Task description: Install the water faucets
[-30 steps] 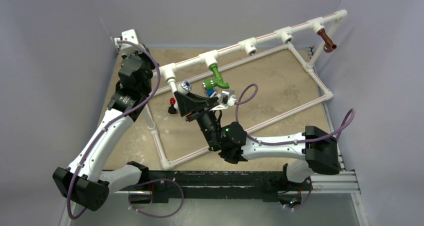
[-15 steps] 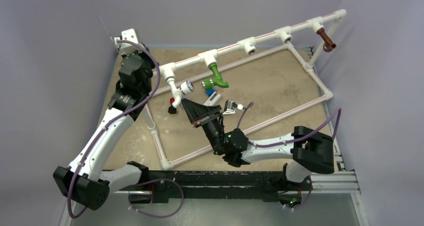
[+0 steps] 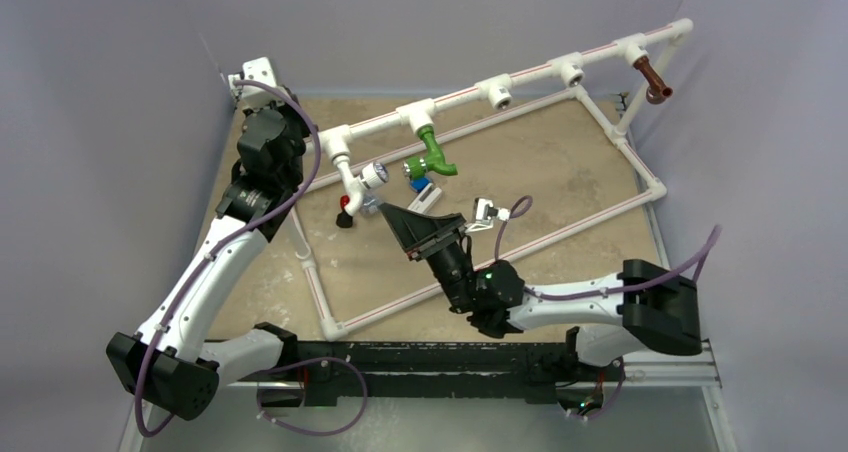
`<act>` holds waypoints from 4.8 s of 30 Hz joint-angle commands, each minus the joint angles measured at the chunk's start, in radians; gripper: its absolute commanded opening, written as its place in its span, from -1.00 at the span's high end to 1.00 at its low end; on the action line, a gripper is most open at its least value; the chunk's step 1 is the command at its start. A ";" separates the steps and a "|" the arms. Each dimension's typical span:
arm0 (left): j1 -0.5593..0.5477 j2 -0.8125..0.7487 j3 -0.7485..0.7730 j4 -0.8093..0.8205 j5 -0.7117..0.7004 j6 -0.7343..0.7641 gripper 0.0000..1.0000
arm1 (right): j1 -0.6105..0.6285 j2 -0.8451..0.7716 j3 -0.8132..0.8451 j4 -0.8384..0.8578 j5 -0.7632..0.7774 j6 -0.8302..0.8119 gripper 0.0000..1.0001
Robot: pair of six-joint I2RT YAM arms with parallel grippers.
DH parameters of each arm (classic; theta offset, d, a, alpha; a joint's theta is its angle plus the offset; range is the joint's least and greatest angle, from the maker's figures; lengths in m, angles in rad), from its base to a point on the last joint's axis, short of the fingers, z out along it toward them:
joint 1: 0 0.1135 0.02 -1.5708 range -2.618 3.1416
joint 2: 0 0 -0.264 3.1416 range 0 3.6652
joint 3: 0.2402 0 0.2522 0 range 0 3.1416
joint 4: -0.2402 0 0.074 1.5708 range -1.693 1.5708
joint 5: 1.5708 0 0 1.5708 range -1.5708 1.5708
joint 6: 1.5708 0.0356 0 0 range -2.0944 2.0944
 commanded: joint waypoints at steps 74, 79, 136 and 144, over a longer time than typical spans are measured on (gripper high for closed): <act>-0.007 0.061 -0.065 -0.213 0.046 0.007 1.00 | 0.050 0.131 0.536 -0.797 0.015 -2.734 0.37; -0.008 0.063 -0.063 -0.213 0.047 0.007 1.00 | 0.045 0.147 0.521 -0.711 0.053 -2.665 0.88; -0.008 0.061 -0.058 -0.220 0.058 0.005 1.00 | 0.010 -0.122 0.291 -0.345 -0.323 -1.232 -0.44; -0.008 0.063 -0.057 -0.220 0.061 0.005 1.00 | 0.056 -0.077 0.372 -0.633 -0.368 -1.644 -0.68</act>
